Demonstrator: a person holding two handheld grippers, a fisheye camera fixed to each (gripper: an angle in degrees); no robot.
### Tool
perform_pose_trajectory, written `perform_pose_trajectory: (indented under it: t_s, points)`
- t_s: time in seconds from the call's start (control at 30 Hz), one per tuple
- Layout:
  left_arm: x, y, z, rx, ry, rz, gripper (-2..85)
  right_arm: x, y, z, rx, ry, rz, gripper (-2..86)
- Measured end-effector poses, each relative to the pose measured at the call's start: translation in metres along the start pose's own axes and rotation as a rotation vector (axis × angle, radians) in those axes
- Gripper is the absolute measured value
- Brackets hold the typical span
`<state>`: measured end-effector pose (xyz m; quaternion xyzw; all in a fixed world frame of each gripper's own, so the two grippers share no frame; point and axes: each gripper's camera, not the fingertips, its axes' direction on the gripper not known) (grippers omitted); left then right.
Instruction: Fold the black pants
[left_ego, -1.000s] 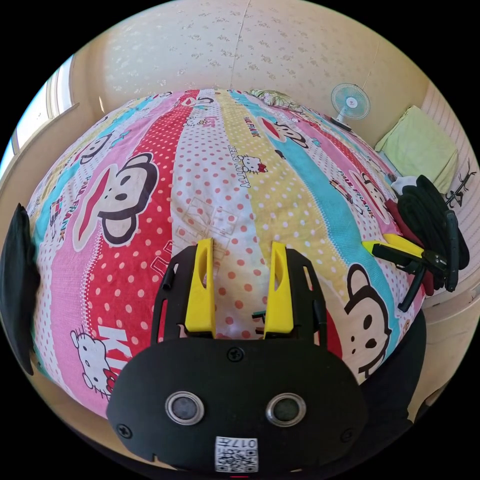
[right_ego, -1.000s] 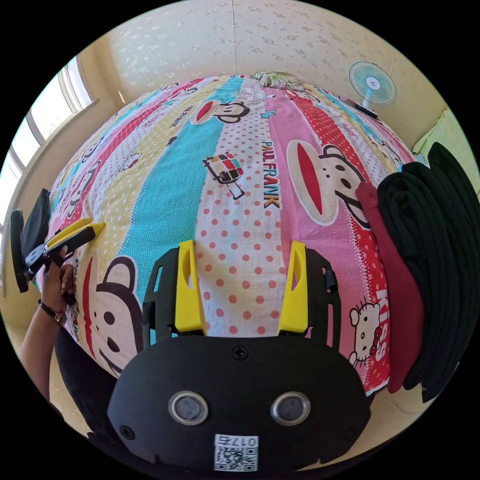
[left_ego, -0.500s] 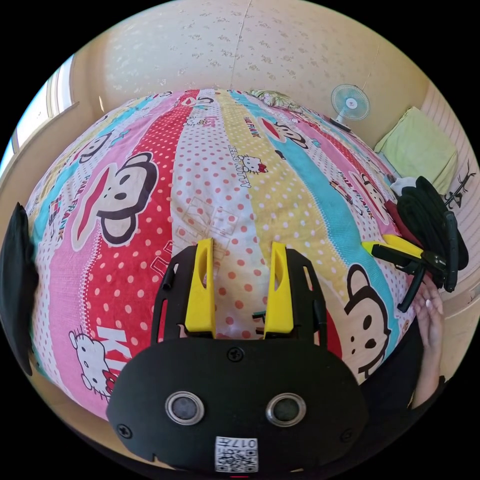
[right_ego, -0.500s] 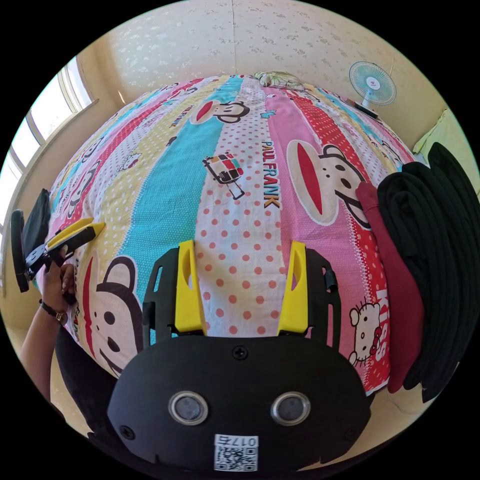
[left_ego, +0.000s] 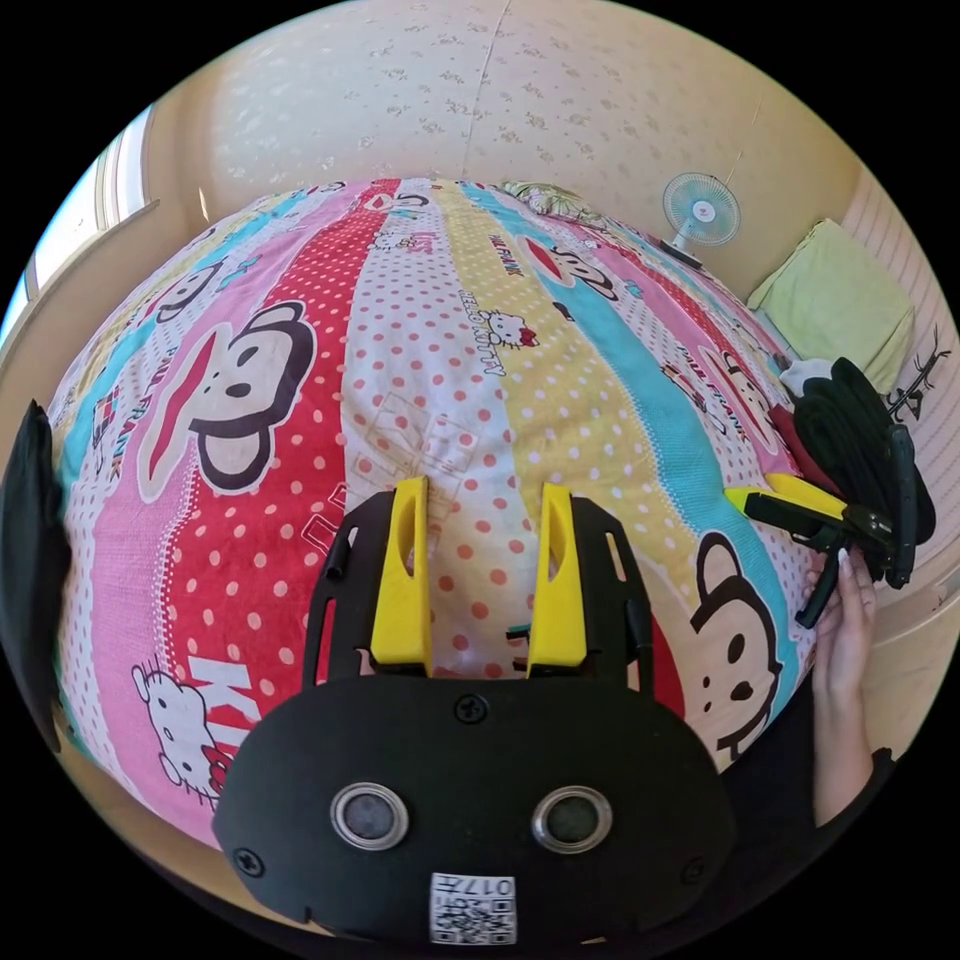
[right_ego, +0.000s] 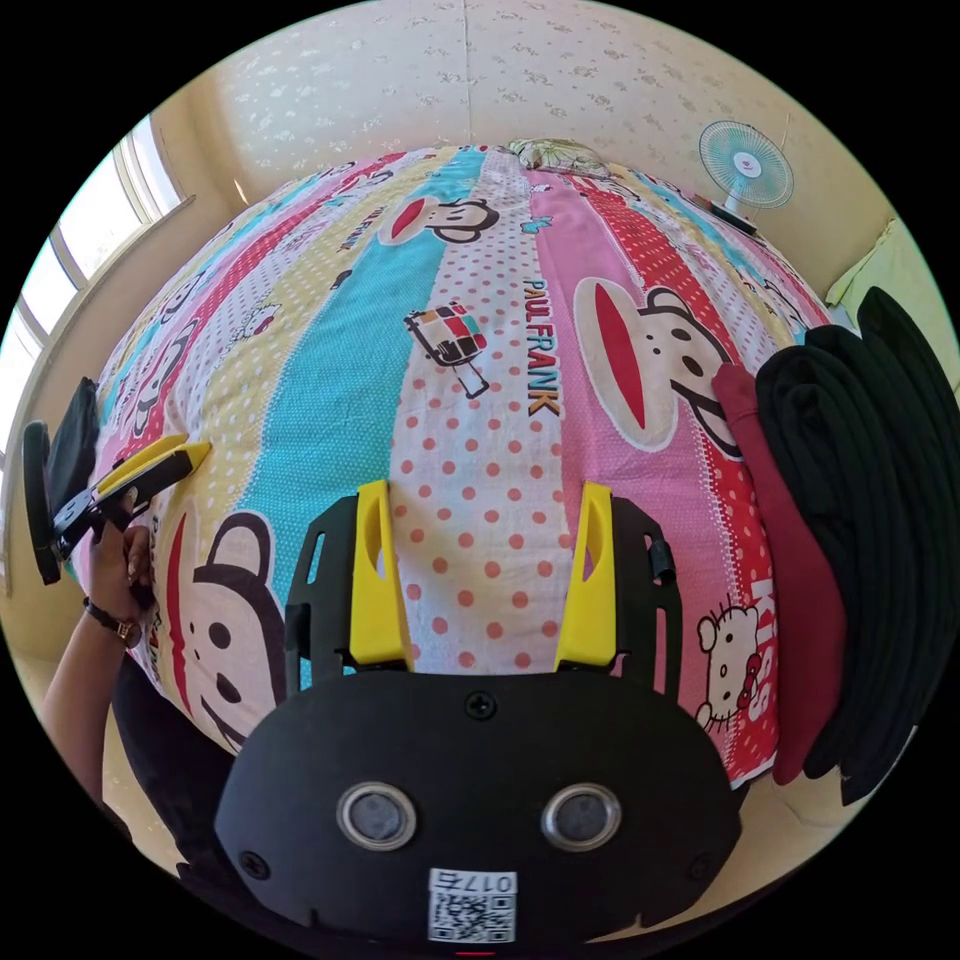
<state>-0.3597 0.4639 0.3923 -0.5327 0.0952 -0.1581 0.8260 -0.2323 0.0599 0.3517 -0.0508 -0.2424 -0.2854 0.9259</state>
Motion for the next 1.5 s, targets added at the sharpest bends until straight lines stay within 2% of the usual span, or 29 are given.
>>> perform_pose_trajectory:
  t_s: [0.6,0.7,0.8,1.0,1.13,1.2,1.27,1.33,1.37,1.5]
  points:
    - [-0.001,0.014,0.018,0.005,-0.007,0.002,15.8,0.025,0.013,-0.009,-0.044,-0.005,0.001,22.4]
    - [-0.003,0.017,0.021,0.006,0.001,-0.004,15.6,0.037,0.036,-0.046,-0.04,-0.095,-0.035,17.2]
    - [-0.003,0.02,0.024,0.005,-0.006,-0.001,15.6,0.068,0.087,-0.104,0.098,-0.159,-0.035,17.6]
    - [-0.003,0.027,0.03,0.005,-0.012,0.001,15.4,0.202,0.19,-0.209,0.185,-0.053,0.126,21.2]
    - [-0.002,0.032,0.034,0.005,-0.028,0.008,15.3,0.33,0.252,-0.284,0.344,0.078,0.413,23.8]
    - [-0.003,0.035,0.035,0.004,-0.028,0.009,15.3,0.384,0.268,-0.292,0.368,-0.036,0.479,24.6]
    - [-0.004,0.038,0.035,0.011,-0.029,0.011,15.5,0.451,0.281,-0.277,0.379,-0.311,0.543,24.3]
    - [0.003,0.043,0.032,0.01,-0.057,0.033,15.3,0.482,0.293,-0.264,0.453,-0.419,0.584,21.6]
    - [0.005,0.045,0.031,0.008,-0.074,0.04,15.2,0.495,0.296,-0.255,0.466,-0.416,0.622,17.5]
    - [0.015,0.055,0.022,-0.048,-0.116,0.06,12.6,0.505,0.28,-0.239,0.419,-0.48,0.603,17.4]
